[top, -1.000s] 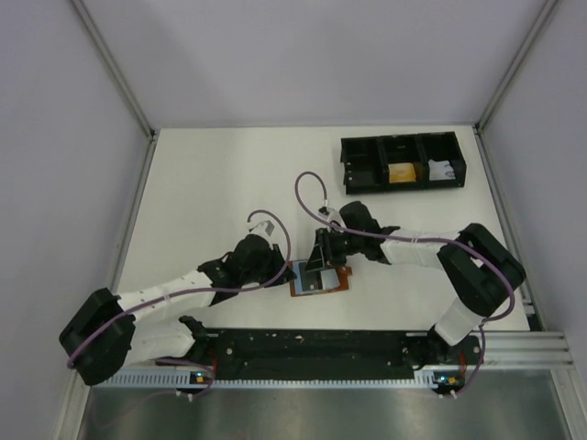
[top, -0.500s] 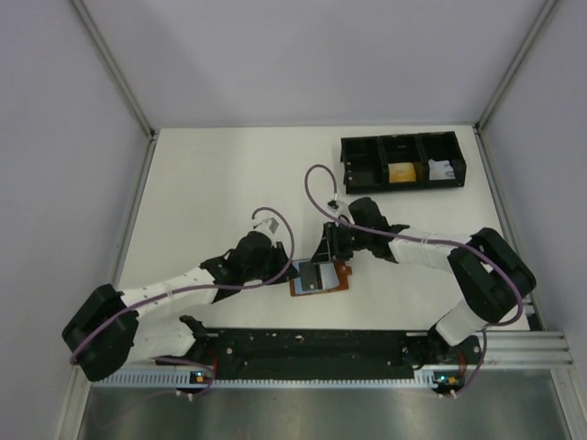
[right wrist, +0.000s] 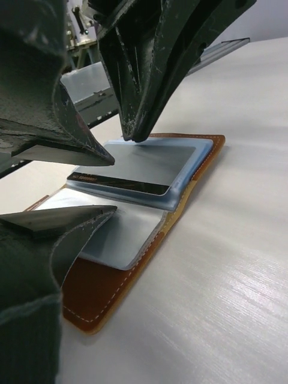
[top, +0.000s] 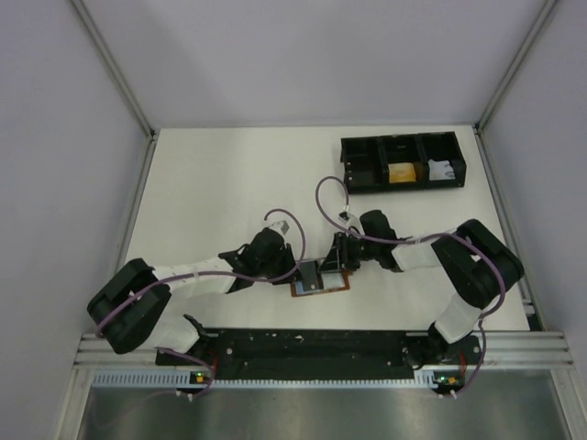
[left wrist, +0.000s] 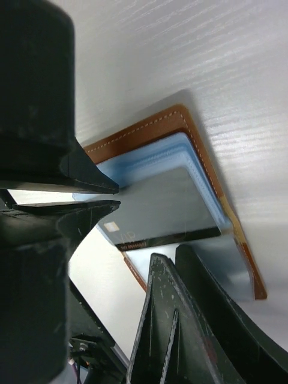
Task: Take the credit cards out of the card holder
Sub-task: Remove the credit card from the card holder.
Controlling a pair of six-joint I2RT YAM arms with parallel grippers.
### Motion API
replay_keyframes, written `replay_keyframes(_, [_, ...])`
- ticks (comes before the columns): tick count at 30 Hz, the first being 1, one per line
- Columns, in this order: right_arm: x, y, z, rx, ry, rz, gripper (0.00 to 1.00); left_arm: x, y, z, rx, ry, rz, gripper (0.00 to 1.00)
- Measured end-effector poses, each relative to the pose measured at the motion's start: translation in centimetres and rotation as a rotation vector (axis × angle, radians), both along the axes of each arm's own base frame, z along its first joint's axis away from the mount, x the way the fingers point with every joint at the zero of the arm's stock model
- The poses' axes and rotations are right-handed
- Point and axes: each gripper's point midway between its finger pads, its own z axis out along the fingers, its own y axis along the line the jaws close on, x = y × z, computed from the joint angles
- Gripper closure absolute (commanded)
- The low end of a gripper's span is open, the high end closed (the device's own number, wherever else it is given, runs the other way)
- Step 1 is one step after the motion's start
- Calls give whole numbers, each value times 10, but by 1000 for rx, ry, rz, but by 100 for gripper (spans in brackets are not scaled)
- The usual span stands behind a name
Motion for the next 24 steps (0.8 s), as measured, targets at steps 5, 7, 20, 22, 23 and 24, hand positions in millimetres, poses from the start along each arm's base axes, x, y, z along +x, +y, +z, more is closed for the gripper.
replay_keyframes(5, [-2,6,-1,50,17,24,67,-4,3,-13,12,35,13,90])
replay_keyframes(7, [-2,8,-1,62,19,32,68,-3,2,-12,6,37,17,90])
replay_keyframes(20, [-3,14,-7,110,49,49,100,-2,4,-14,-3,39,29,92])
replay_keyframes(22, [-3,13,-7,115,52,47,100,-2,4,-14,-6,42,31,93])
replay_keyframes(23, [-2,12,-7,120,54,44,100,-1,5,-14,-8,44,32,95])
replay_keyframes(24, [-2,11,-7,123,54,43,100,-1,5,-14,-11,47,33,95])
